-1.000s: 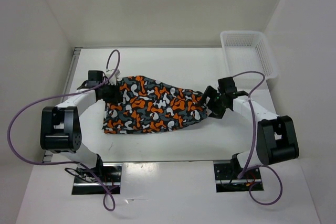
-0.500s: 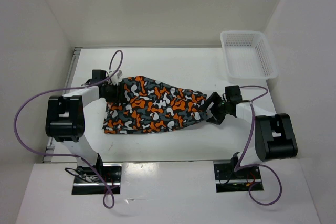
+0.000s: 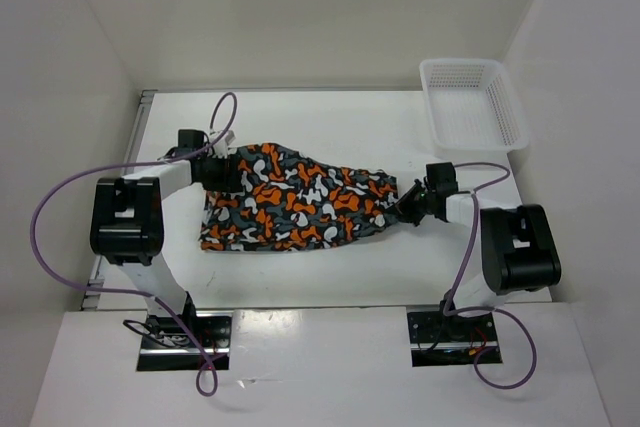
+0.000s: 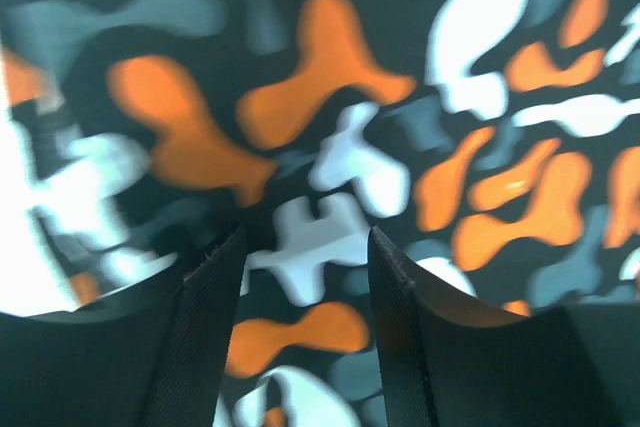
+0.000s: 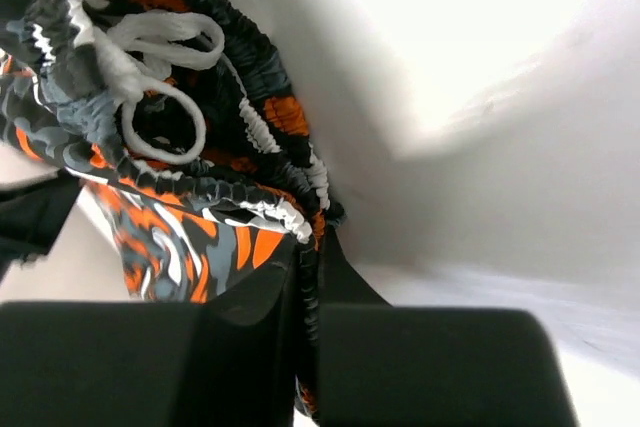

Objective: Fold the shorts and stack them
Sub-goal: Fold the shorts

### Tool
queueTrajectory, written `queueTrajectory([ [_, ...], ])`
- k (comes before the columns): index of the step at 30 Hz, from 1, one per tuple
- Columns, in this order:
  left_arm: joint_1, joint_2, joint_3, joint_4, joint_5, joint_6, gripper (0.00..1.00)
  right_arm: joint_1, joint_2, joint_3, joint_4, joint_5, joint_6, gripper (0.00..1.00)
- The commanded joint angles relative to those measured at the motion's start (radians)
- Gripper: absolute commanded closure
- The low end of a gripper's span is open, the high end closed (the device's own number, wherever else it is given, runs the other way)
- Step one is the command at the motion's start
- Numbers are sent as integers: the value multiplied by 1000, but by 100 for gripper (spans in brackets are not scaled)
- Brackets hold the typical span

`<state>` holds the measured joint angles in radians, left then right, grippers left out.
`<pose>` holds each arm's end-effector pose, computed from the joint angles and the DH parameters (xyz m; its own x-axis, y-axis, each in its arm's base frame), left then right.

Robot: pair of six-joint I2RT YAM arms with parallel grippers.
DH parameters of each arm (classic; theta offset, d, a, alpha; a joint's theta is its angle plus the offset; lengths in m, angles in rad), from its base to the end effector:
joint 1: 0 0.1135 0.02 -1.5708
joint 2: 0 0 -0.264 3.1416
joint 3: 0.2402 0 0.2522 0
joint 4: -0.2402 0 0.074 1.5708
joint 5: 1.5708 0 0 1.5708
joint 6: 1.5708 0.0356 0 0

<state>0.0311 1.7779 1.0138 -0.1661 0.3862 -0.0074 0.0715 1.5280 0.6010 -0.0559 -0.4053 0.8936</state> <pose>0.3568 -0.0023 0.1599 -0.8028 -0.0318 -0.5954 0.1903 0.9327 -0.3064 0.2612 0.0328 0.1285 -0.7412 0.6650 -0.0918 0.4690 0.6109 0.6378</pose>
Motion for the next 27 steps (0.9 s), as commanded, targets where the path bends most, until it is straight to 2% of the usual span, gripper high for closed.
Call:
queueTrajectory([
  [1,3,-37,29,-42,-62,7,40,-6,-32,74,-83,152,-35,100],
  [6,55,-74,6,-53,-72,7,40,-6,-133,135,-254,235,-73,100],
  [10,55,-74,-18,-43,-72,7,40,-6,-222,174,-389,307,-93,100],
  [15,33,-54,-38,9,-72,7,40,-6,-293,243,-458,352,-133,100],
  [17,24,-17,-63,54,-63,7,44,4,-293,296,-473,352,-165,100],
  [21,-11,20,-63,102,-9,7,55,123,-243,439,-538,432,-205,100],
  [23,-31,20,-63,102,-9,7,59,232,-186,541,-567,477,-205,100],
  [27,-51,11,-44,102,-9,7,63,395,-69,692,-622,542,-205,100],
])
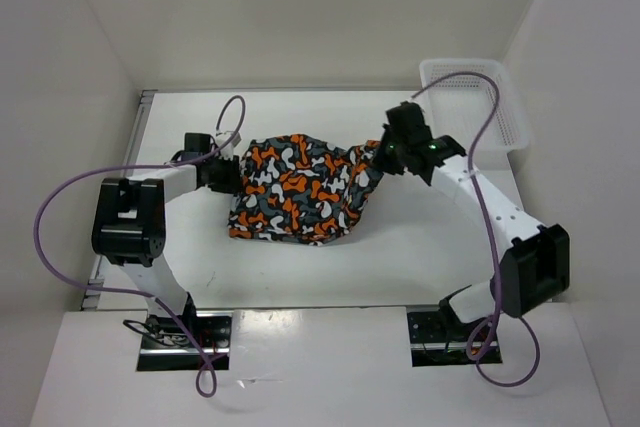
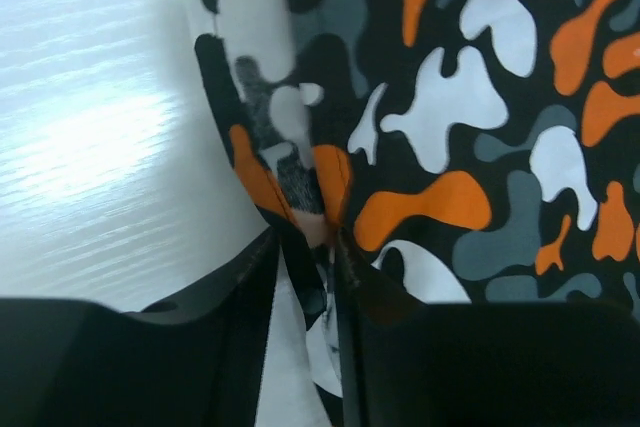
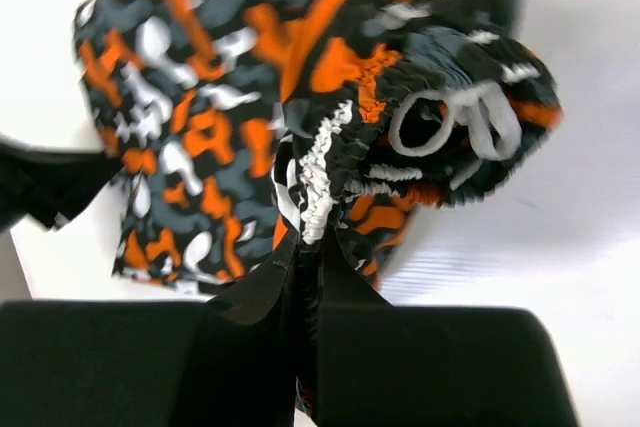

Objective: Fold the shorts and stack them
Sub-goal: Fold the shorts

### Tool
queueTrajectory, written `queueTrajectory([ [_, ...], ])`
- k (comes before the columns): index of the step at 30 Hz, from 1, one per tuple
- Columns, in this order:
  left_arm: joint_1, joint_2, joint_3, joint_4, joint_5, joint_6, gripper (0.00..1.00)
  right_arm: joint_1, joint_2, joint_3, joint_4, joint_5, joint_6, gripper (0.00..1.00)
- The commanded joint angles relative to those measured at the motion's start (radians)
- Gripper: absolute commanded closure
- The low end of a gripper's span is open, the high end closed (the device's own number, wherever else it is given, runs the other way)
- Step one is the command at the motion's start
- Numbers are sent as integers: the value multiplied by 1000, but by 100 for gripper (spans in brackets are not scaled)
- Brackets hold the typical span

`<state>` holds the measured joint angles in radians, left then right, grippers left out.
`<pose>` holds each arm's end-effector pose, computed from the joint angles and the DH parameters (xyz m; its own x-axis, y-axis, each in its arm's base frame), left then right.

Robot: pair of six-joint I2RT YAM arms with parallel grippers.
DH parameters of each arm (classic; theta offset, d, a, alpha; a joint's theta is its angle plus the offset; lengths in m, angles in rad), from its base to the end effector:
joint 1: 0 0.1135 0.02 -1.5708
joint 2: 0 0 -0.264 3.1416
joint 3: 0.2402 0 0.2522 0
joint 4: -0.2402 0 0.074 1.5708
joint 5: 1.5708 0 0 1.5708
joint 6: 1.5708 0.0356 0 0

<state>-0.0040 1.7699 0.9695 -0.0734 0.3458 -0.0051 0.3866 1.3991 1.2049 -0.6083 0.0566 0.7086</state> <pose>0.3548 -0.0135 0.1559 -0.7679 -0.0017 -0.6406 0.2174 0.9399 -0.2632 0.2814 0.1124 0.3064 -0.7270 0.4056 -0.5541 0.1753 0.8898 0.4213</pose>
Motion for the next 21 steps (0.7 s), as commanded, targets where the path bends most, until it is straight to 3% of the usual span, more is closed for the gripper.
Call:
queueTrajectory([
  [1,-16,19,0,-2,32,5,65,109,81,138,-70,106,-8,100],
  [11,-25,19,-9,-2,42,5,69,409,372,499,-119,164,-11,100],
  [21,-25,-1,-9,-22,42,5,69,538,662,775,-182,130,-63,100],
])
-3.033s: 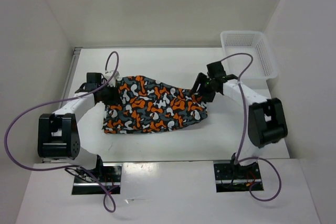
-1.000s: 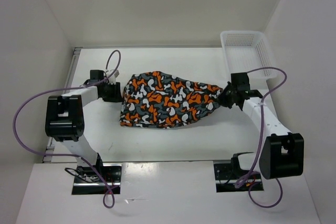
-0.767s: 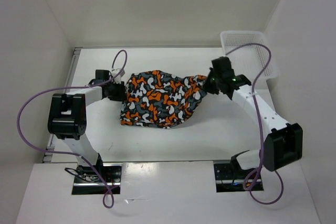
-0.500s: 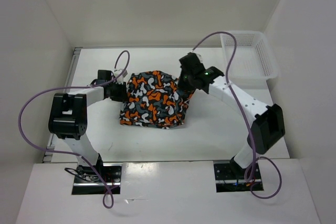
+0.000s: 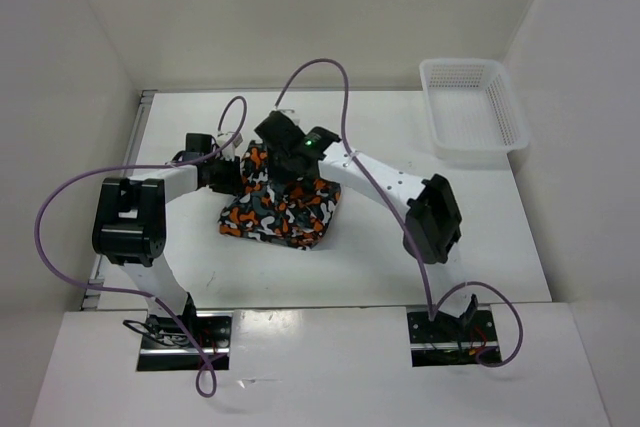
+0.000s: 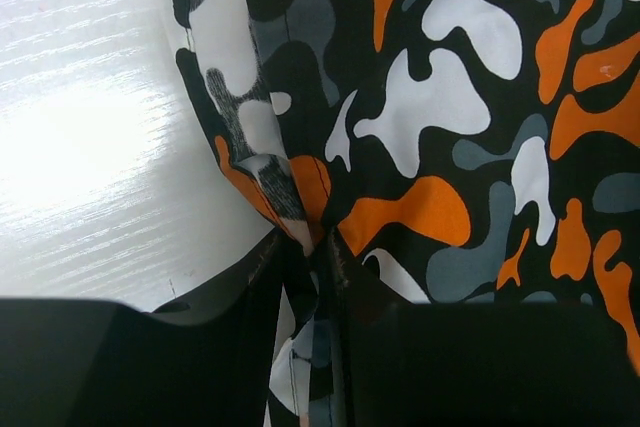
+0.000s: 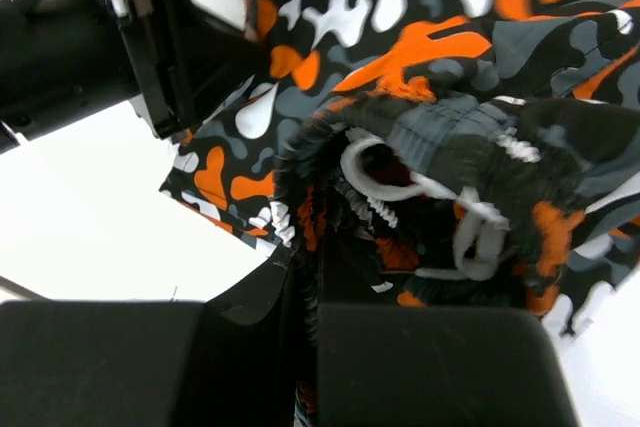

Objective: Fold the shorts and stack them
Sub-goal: Fold the shorts

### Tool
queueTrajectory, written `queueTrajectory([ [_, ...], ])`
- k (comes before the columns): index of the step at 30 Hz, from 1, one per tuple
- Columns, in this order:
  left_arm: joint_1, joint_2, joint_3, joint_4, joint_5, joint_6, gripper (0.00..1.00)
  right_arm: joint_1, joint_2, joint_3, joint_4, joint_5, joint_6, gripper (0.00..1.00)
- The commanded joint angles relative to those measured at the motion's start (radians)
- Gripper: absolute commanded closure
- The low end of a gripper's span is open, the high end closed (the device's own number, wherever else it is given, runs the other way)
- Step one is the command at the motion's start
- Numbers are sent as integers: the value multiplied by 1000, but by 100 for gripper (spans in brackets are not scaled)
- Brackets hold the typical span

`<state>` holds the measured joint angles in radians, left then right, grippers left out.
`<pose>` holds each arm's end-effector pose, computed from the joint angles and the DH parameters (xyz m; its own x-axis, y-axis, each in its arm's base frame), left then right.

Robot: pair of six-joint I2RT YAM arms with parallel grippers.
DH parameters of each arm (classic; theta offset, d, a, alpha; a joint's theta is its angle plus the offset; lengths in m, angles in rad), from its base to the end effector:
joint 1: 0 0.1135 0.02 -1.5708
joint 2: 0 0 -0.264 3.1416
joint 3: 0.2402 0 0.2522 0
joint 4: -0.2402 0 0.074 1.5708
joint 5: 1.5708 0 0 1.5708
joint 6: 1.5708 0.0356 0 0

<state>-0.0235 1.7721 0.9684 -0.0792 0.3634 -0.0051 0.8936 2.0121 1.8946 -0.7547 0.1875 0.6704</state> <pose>0.3537 -0.0210 0.1546 -0.7736 0.0134 -0.6335 0.2437 0.9292 -0.2779 0.2891 0.3490 0.2996 -0.8050 -0.0271 -0.5926 -0.2430 0.9264 0.2877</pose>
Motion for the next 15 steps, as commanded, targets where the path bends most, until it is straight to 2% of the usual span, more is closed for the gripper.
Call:
queueTrajectory([
  [1,-6,-3,-8,-27,25,5,69,31,66,106,-47,-11,-25,100],
  [9,-6,-13,1,-36,5,5,71,62,174,256,-57,-60,-66,100],
  [15,-6,-13,1,-36,5,5,71,73,330,495,-150,-48,-77,100],
])
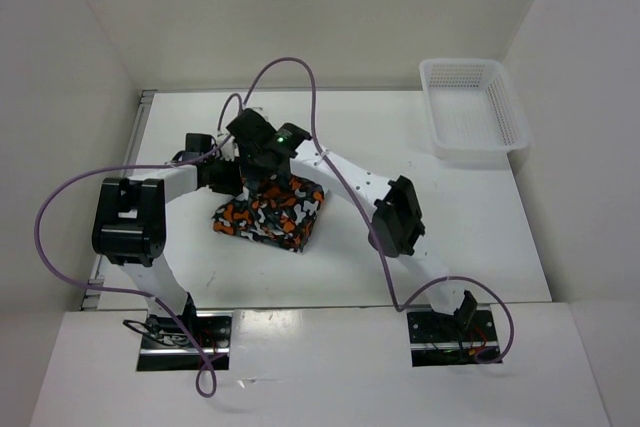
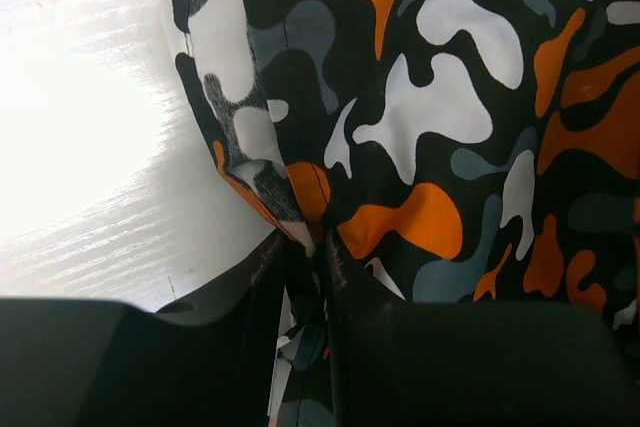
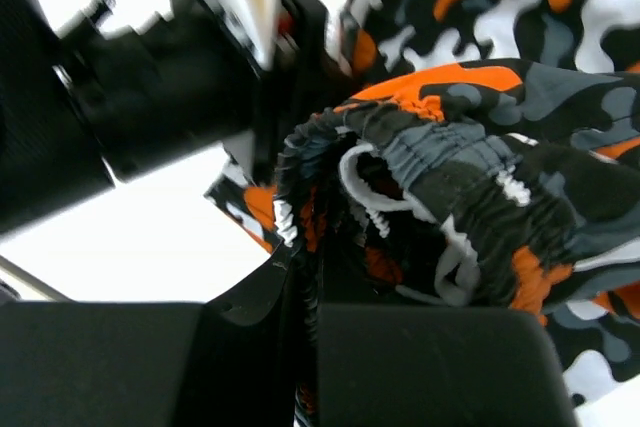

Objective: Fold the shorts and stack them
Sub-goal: Fold the shorts

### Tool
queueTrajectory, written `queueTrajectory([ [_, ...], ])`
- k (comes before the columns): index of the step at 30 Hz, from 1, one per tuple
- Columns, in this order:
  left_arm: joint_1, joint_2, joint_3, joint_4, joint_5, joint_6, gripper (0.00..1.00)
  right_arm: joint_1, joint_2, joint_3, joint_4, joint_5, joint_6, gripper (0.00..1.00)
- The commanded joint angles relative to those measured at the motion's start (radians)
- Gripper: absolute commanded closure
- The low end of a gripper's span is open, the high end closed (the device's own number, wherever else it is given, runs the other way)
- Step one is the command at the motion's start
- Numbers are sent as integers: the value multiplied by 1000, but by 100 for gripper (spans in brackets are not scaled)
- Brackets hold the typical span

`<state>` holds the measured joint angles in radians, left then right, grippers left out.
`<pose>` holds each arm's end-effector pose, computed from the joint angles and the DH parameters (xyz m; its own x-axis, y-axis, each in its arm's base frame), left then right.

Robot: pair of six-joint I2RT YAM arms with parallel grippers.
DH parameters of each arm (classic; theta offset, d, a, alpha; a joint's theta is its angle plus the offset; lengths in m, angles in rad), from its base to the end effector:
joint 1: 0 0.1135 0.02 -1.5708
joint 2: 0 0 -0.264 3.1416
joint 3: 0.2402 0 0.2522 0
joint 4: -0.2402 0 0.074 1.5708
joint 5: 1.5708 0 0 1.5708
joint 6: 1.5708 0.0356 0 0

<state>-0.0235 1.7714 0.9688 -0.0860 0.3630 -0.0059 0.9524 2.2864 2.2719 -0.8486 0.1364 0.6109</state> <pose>0.3532 -0.0209 0.1545 -0.7774 0.0128 -0.6289 0.2412 0.9294 -0.2793 0.2996 0.4128 0.2862 -0.7945 -0.1364 -0.5918 -0.3666 0.8846 0.2883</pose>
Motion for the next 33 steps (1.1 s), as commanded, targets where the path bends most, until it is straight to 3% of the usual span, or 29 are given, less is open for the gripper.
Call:
queueTrajectory([
  [1,3,-12,1,-29,5,6,71,14,83,218,-78,3,-17,97],
  [4,13,-23,1,-38,5,6,71,14,218,543,-231,41,-28,83],
  [5,13,-23,1,-47,5,6,71,23,343,687,-298,58,-28,78],
  [6,22,-35,-8,-47,5,6,71,23,355,771,-343,72,-45,62],
  [8,31,-47,-8,-47,-4,6,71,14,305,698,-316,72,-34,59],
  [9,31,-47,-8,-58,-4,6,71,14,349,868,-360,89,-34,53],
  [10,31,-56,-18,-58,-15,6,71,14,349,815,-404,104,-34,40],
  [12,40,-56,-18,-58,-15,6,71,3,347,848,-452,104,-34,29],
  [13,40,-56,-18,-58,-15,6,71,3,347,848,-452,95,-34,27],
  [17,50,-56,-9,-67,-15,6,54,3,321,865,-452,126,-45,20],
  [18,59,-69,-8,-76,-15,6,41,3,291,854,-452,140,-45,20],
  [21,69,-104,19,-115,-48,6,16,3,213,798,-452,178,-45,20],
  [24,94,-153,57,-158,-79,6,7,3,97,701,-452,222,-36,20],
  [26,108,-206,86,-176,-88,6,6,3,26,588,-452,282,-36,25],
  [29,108,-279,116,-190,-69,6,18,3,-134,384,-452,380,13,36],
  [30,108,-291,129,-190,-47,6,37,3,-172,332,-452,402,39,40],
  [32,83,-302,159,-228,-24,6,60,3,-315,105,-361,425,49,52],
  [33,68,-302,189,-242,-24,6,75,-6,-381,-116,-296,410,58,57],
])
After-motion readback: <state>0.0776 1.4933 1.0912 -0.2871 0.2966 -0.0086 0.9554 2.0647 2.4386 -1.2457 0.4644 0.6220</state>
